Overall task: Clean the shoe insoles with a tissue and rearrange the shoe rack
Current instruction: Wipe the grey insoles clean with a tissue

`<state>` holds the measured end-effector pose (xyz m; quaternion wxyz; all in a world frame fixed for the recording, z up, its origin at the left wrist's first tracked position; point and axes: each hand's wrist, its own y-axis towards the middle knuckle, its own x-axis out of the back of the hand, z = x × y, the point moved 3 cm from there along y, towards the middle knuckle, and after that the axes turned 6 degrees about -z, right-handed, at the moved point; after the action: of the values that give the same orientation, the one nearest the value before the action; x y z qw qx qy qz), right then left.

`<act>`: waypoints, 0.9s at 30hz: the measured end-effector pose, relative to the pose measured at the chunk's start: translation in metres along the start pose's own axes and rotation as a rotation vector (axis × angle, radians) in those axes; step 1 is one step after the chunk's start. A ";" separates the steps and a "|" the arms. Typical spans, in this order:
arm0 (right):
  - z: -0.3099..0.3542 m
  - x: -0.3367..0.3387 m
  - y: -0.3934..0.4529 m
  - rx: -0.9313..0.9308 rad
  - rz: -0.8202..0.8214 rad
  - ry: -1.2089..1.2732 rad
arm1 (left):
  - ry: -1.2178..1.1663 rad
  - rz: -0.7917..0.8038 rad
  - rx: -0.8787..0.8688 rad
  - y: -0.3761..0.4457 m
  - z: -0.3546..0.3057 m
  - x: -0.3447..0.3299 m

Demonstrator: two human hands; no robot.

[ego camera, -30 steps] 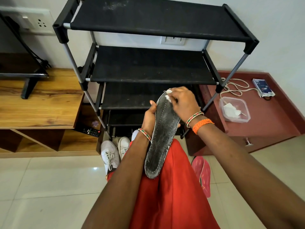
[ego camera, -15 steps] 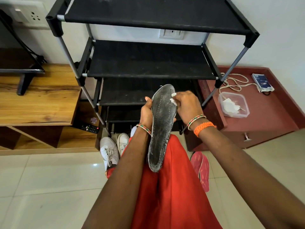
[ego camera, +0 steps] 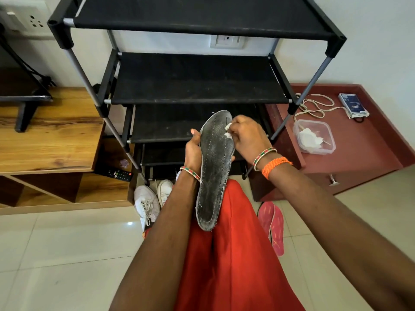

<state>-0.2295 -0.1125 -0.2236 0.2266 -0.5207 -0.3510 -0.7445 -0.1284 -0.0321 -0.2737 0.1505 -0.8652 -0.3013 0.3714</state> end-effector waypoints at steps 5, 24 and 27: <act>0.012 -0.001 -0.016 0.179 0.111 0.000 | 0.028 -0.045 -0.029 0.003 -0.002 0.005; 0.022 0.013 -0.039 0.465 0.049 0.080 | -0.185 0.085 0.101 -0.009 -0.003 -0.001; 0.015 0.009 -0.030 0.387 0.078 0.029 | -0.213 0.215 0.158 -0.016 -0.001 -0.010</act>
<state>-0.2449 -0.0815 -0.2205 0.3562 -0.4699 -0.4640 -0.6611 -0.1392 -0.0262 -0.2597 0.1448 -0.8337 -0.1912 0.4974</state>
